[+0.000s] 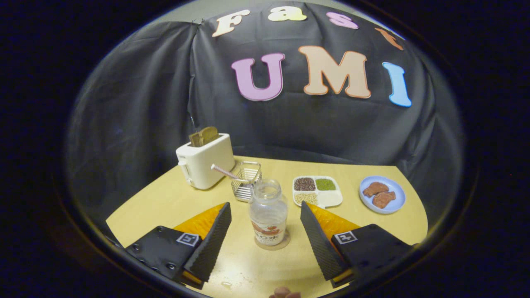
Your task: Take the bottle from table, then pour the juice into the cup, finally place the bottle on the coaster
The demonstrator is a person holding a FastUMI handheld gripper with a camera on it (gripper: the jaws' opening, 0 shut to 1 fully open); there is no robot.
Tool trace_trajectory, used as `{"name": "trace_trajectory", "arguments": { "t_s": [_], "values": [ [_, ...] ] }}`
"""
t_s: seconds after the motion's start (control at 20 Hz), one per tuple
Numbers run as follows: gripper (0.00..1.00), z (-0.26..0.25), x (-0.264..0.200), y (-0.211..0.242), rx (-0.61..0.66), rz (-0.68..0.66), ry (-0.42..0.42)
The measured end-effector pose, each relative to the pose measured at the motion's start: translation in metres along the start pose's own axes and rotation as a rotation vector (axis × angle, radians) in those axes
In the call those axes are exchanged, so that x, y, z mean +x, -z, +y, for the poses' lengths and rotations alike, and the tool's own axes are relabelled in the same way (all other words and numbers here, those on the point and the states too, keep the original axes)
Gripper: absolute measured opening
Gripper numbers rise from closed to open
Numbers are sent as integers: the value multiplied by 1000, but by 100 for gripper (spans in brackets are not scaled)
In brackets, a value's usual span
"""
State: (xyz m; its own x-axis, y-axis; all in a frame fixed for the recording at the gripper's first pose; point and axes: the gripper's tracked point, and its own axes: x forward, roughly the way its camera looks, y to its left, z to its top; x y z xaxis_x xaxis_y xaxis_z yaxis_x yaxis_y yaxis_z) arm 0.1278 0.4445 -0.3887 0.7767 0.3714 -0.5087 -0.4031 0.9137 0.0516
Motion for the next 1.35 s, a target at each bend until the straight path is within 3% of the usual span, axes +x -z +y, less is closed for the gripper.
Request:
{"name": "trace_trajectory", "arguments": {
  "t_s": [0.35, 0.55, 0.95, 1.35],
  "values": [
    [100, -32, -80, -101, -130, -176, 124],
    [100, -42, -127, -155, -142, -281, 174],
    [100, -65, -205, -241, -84, -426, 244],
    [100, -109, -245, -276, 6, -506, 313]
  ]
}}
